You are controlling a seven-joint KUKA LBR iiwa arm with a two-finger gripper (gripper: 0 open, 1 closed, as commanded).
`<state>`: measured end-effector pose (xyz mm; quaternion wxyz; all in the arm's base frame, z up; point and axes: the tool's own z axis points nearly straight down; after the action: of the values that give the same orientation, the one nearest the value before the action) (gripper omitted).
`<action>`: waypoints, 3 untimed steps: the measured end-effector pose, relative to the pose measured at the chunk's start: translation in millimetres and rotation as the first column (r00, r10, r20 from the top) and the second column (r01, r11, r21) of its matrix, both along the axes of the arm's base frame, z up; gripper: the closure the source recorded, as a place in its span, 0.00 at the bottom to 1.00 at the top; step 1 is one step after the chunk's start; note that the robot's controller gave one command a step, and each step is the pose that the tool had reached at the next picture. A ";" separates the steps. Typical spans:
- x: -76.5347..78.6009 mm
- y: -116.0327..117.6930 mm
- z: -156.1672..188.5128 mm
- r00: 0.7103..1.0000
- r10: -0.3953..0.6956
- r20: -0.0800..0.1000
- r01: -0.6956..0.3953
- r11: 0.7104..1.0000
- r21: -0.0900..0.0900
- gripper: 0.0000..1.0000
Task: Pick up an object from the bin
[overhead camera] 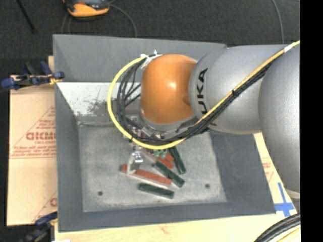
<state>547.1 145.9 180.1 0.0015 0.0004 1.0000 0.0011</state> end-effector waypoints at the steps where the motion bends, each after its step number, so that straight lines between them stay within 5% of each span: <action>1: -15.9 -33.1 -30.1 0.988 -0.155 0.002 0.155 0.988 0.001 0.00; 2: -5.2 -45.2 -60.1 0.935 -0.355 -0.001 0.355 0.935 0.000 0.00; 3: -27.6 -53.0 -66.1 0.934 -0.357 -0.001 0.357 0.934 -0.003 0.00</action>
Offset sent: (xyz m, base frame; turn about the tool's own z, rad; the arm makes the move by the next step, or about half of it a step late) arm -0.0063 -0.0445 -0.0598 0.3642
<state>519.5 92.9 114.0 0.0011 0.1821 0.9833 -0.0006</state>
